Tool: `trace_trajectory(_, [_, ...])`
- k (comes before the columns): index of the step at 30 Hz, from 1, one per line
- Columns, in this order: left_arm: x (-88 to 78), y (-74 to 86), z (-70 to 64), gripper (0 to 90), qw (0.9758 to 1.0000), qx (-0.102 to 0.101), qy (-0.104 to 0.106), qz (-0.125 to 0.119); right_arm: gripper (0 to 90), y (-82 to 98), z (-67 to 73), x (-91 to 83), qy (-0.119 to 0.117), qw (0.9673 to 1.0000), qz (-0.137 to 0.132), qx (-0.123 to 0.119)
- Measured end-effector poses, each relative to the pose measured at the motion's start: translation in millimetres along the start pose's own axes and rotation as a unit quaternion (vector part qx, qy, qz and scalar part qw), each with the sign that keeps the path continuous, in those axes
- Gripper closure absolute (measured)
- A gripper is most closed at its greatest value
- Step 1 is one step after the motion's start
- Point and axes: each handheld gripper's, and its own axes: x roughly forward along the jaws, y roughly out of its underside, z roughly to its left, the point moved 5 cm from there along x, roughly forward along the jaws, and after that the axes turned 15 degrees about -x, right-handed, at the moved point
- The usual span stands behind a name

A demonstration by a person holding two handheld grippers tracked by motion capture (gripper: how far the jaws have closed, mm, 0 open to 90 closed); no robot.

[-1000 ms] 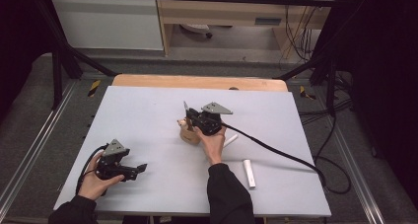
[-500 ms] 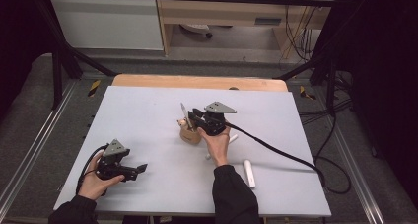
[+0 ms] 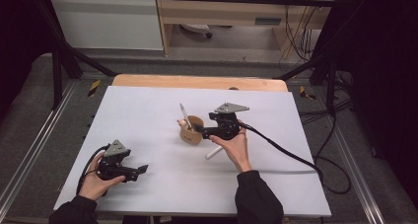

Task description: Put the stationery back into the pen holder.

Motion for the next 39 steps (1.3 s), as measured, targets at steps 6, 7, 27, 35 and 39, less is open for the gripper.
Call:
trace_trajectory(6, [0.9, 0.3, -1.0, 4.4, 1.0, -0.001, -0.001, 0.001, 13.2, 13.9, -0.1, -20.3, -0.022, 0.9994, 0.025, 0.004])
trace_trajectory(7, [1.1, 0.3, -1.3, 4.4, 1.0, 0.0, -0.002, 0.002, 13.2, 13.9, -0.1, -20.3, -0.022, 0.9994, 0.025, 0.004])
trace_trajectory(27, [4.0, -0.7, -10.9, 3.8, 0.9999, 0.01, 0.0, 0.013, 0.7, 82.3, -11.7, -75.7, -0.018, 0.9955, 0.093, 0.009])
trace_trajectory(35, [7.8, -4.6, -20.9, 4.0, 0.9998, 0.014, 0.005, 0.016, 0.7, 109.9, -16.4, -93.8, -0.018, 0.9937, 0.109, 0.017])
trace_trajectory(39, [10.6, -8.1, -29.6, 4.0, 0.9995, 0.021, 0.012, 0.019, 0.7, 121.7, -19.7, -99.9, -0.011, 0.9917, 0.128, 0.013])
